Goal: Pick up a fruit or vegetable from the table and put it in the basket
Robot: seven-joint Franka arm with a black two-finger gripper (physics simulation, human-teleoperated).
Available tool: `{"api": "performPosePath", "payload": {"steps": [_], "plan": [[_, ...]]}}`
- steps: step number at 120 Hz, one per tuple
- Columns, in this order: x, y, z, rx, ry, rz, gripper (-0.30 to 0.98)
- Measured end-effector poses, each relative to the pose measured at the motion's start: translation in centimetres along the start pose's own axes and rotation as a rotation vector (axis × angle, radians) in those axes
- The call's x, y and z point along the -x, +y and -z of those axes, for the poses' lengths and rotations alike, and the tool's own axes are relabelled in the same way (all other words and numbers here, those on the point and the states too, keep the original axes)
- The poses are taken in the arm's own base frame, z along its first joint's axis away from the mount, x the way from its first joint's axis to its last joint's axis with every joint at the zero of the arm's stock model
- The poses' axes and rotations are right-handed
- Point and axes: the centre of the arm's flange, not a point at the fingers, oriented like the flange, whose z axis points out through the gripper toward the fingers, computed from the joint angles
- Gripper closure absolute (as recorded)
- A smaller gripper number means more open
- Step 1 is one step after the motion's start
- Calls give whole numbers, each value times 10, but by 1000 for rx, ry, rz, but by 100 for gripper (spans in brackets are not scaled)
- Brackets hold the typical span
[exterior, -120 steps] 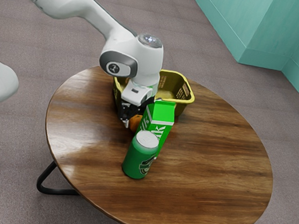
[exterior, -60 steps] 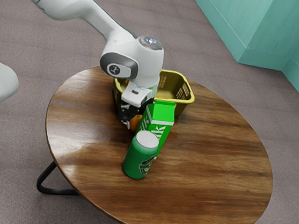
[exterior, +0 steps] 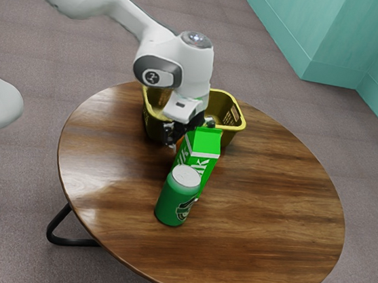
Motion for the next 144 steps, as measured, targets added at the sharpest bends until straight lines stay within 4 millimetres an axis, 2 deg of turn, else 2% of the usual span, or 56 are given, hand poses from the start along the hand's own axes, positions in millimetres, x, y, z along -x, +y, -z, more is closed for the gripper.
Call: {"api": "performPosePath", "payload": {"steps": [32,42,47,82,105,124,134,144], "plan": [[12,-40,65,-74,-2,41,34],[23,-56,94,-103,2,68,34],[33,-60,100,-102,3,88,33],[113,-65,91,-40,-3,214,38],[123,-63,88,-27,-5,212,38],[146,-63,84,-20,-6,239,37],[144,-64,83,-14,-6,228,21],[143,-64,83,-4,2,223,12]]}}
